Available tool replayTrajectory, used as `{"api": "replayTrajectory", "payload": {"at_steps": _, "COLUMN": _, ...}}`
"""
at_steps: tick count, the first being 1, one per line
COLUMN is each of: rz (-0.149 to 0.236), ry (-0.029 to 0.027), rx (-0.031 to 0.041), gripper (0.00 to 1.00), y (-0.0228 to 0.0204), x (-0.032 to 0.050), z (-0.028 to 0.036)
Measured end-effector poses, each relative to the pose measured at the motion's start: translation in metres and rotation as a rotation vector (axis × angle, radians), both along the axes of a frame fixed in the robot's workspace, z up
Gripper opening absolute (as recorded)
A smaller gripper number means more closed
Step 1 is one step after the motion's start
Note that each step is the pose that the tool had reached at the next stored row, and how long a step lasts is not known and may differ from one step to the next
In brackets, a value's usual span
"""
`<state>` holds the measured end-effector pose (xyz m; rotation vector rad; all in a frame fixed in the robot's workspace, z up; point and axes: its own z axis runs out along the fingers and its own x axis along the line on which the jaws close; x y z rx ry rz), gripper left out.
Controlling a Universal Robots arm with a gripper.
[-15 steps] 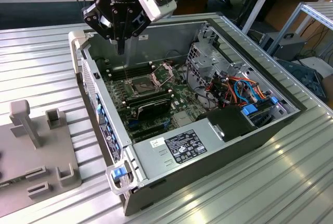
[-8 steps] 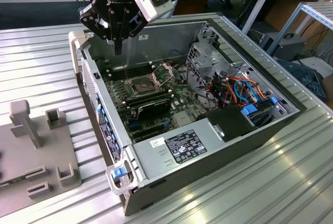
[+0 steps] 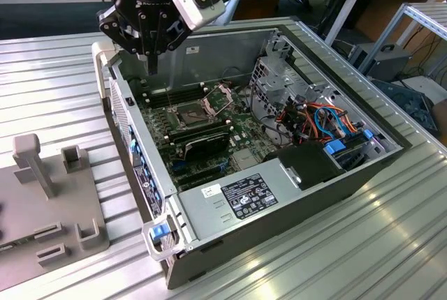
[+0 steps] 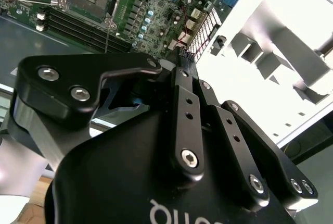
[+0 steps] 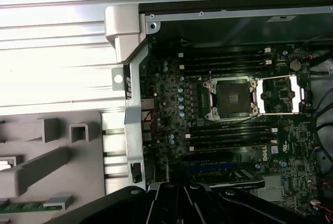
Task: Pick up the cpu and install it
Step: 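Reach for the cpu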
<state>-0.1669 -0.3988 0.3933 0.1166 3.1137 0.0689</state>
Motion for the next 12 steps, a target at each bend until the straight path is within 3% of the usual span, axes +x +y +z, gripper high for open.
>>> {"api": "replayTrajectory", "payload": {"at_steps": 12, "rz": 0.0, "ry": -0.0001, "rx": 0.0001, "gripper": 0.11, "y": 0.0, "x": -0.0104, "z": 0.0}}
